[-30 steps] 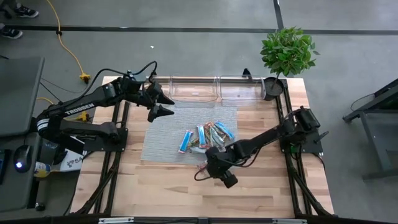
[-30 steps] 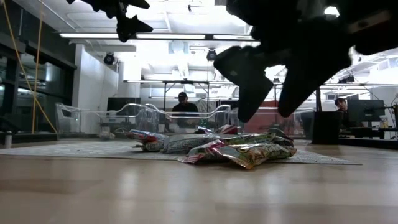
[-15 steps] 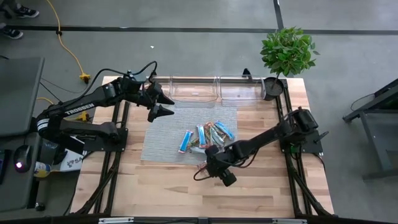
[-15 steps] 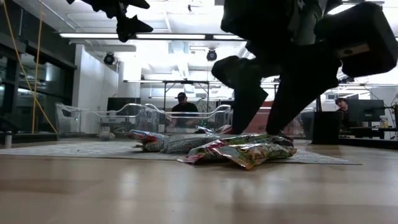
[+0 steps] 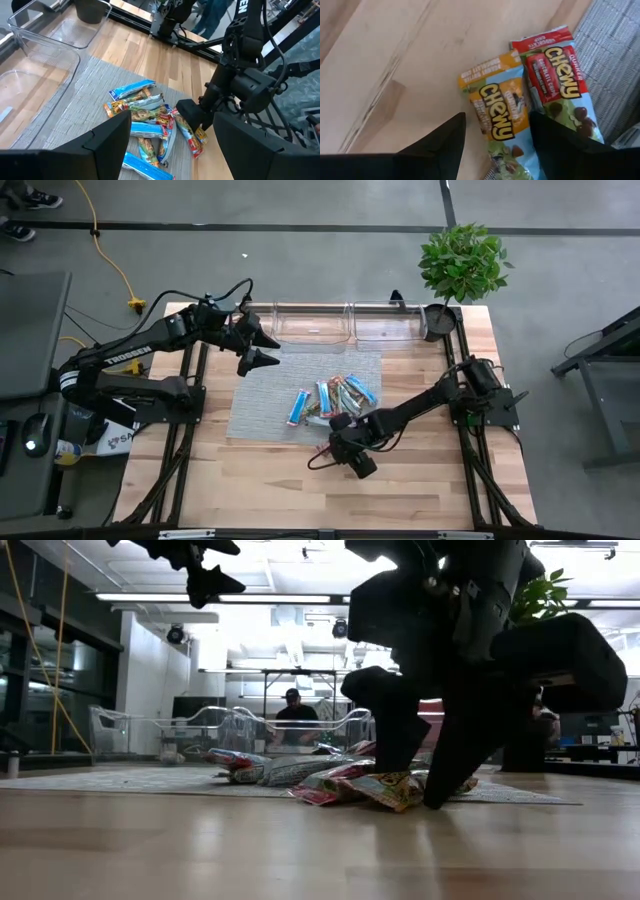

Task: Pick and place Granola Bars by type
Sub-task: Put the yellow granola bar into the left transparent bin

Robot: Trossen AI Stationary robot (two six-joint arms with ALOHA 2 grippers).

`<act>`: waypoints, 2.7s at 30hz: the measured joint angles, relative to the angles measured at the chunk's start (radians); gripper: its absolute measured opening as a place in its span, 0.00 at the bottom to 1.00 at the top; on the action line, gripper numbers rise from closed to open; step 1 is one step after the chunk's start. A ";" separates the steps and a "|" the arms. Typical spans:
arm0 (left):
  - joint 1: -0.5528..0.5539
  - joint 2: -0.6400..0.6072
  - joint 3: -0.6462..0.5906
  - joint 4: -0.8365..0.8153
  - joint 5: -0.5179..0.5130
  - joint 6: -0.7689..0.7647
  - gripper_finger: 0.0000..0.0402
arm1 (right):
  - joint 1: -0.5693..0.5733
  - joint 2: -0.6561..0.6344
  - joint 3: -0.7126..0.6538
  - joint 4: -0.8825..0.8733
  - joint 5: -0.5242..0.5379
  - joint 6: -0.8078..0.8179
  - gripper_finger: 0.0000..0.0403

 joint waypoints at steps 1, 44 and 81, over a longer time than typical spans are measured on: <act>0.000 0.000 0.000 0.000 0.000 0.000 0.70 | -0.001 0.003 0.001 -0.004 0.005 0.008 0.51; 0.000 0.000 0.000 0.001 -0.043 0.014 0.70 | -0.149 0.005 0.448 -0.293 0.073 0.027 0.29; 0.000 0.005 -0.001 0.231 0.133 0.206 0.70 | -0.420 0.002 0.899 -0.034 -0.069 -0.022 0.29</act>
